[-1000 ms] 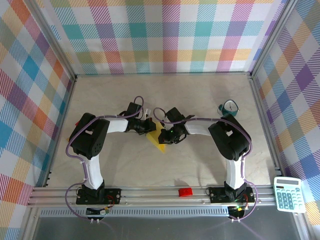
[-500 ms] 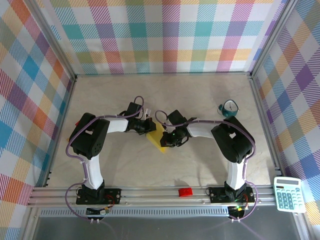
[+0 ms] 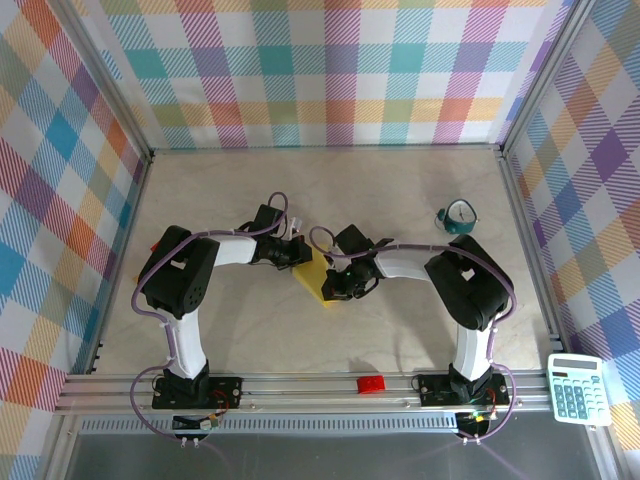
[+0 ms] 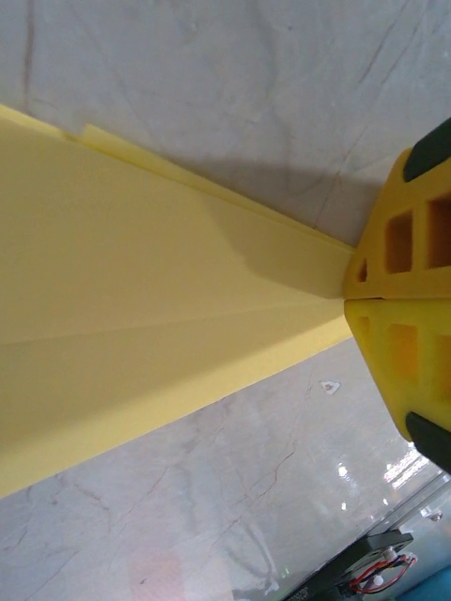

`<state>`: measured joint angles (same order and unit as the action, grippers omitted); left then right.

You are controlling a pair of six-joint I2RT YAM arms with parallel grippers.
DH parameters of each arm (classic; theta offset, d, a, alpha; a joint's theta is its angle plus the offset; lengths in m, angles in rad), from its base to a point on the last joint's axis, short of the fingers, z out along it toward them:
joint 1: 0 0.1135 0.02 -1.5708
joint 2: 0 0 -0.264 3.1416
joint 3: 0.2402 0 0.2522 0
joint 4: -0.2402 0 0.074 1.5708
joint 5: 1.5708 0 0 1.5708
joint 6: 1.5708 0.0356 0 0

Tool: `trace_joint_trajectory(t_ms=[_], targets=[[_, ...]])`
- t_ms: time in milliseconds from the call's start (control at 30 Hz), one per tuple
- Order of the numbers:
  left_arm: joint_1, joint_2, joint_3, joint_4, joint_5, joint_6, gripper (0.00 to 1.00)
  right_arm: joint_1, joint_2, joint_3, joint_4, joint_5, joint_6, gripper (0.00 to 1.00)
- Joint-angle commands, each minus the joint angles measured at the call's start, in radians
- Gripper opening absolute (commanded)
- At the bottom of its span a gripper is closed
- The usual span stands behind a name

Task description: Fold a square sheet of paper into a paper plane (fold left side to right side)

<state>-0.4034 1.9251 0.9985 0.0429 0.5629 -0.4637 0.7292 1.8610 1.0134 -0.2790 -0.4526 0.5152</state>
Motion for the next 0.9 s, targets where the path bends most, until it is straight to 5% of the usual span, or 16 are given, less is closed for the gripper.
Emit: trace_joint_trajectory(t_ms=[0,867], targets=[[0.008,0.042,-0.021,-0.113,-0.106,0.002,0.0,0.025,-0.006,-0.035,-0.123,-0.007,-0.013,0.0],[0.006,0.008,-0.01,-0.091,-0.063,0.0,0.0,0.032,-0.029,-0.034,-0.123,-0.027,-0.012,0.0]])
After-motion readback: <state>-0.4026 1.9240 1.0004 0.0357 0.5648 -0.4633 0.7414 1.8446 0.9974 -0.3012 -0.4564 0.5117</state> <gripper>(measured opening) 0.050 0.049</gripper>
